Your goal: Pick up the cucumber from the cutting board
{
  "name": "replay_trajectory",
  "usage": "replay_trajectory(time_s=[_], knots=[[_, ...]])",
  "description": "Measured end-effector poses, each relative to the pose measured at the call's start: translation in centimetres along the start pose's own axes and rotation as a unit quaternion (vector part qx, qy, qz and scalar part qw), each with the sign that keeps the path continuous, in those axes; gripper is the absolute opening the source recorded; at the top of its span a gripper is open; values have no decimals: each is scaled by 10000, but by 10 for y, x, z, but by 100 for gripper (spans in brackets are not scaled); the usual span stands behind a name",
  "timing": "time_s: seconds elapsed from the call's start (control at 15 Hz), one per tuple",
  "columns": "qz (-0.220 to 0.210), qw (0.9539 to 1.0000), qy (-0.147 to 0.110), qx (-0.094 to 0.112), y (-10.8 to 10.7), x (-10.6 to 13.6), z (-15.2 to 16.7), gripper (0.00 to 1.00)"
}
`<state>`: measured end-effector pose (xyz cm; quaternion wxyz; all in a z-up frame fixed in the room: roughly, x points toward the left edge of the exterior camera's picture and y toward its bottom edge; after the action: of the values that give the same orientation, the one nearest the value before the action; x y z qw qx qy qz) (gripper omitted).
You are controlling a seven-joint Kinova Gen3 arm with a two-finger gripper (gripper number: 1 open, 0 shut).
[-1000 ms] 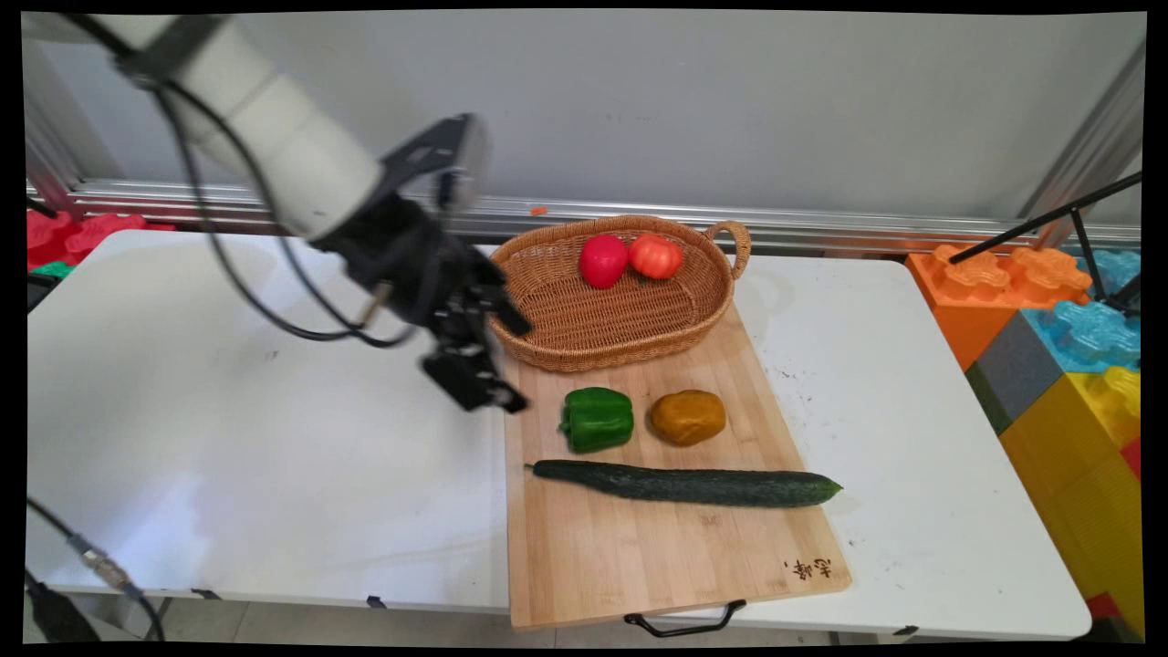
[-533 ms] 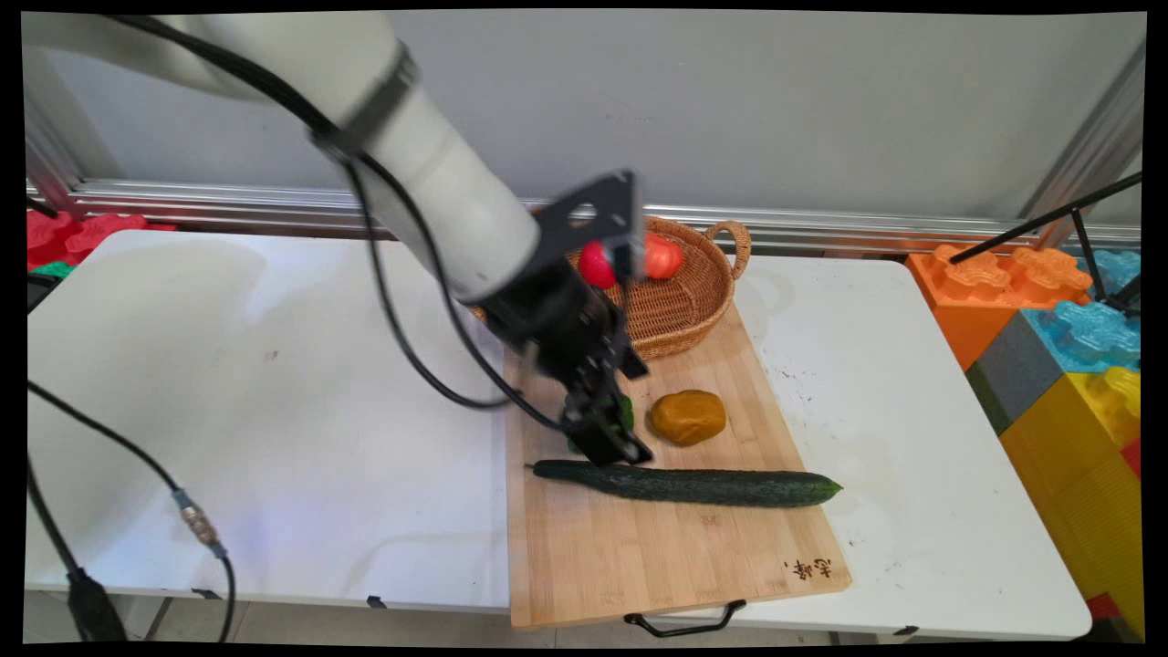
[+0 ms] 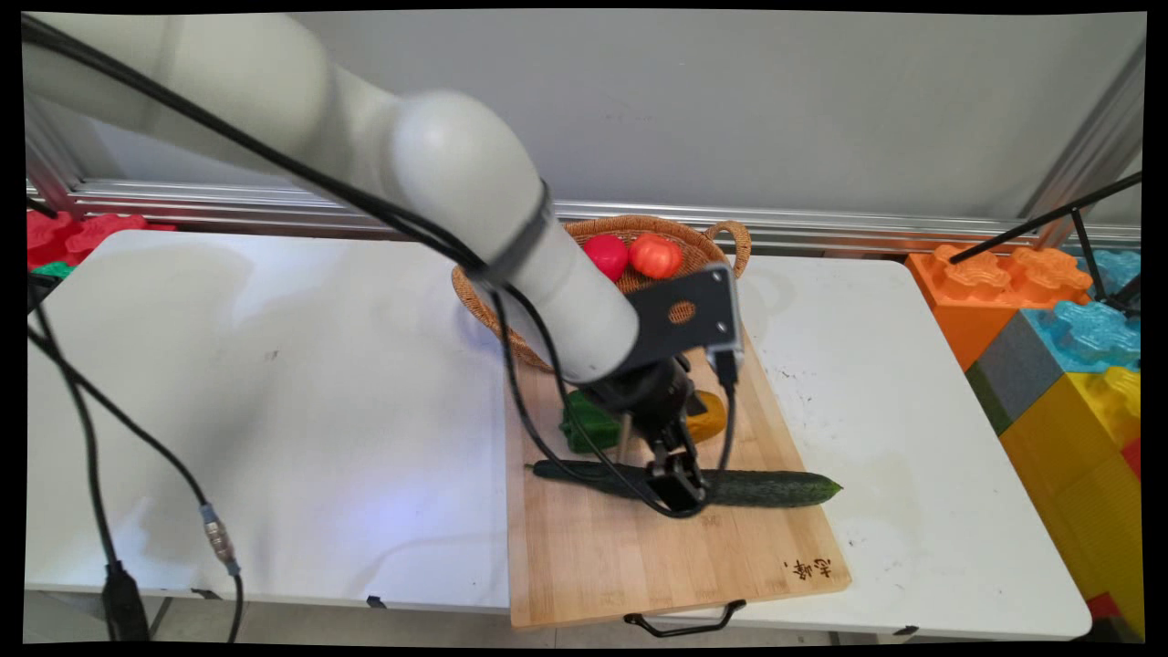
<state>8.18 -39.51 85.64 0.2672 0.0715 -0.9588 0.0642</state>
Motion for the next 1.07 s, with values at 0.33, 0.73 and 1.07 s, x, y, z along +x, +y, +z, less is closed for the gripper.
replay_trajectory(time_s=[0.33, 0.73, 1.07], knots=[[185, 9996, -89, 200, 3, 3, 40, 100], [209, 9990, -222, 328, 5, 1, 76, 100], [182, 9986, -305, 391, 6, -2, 91, 100]])
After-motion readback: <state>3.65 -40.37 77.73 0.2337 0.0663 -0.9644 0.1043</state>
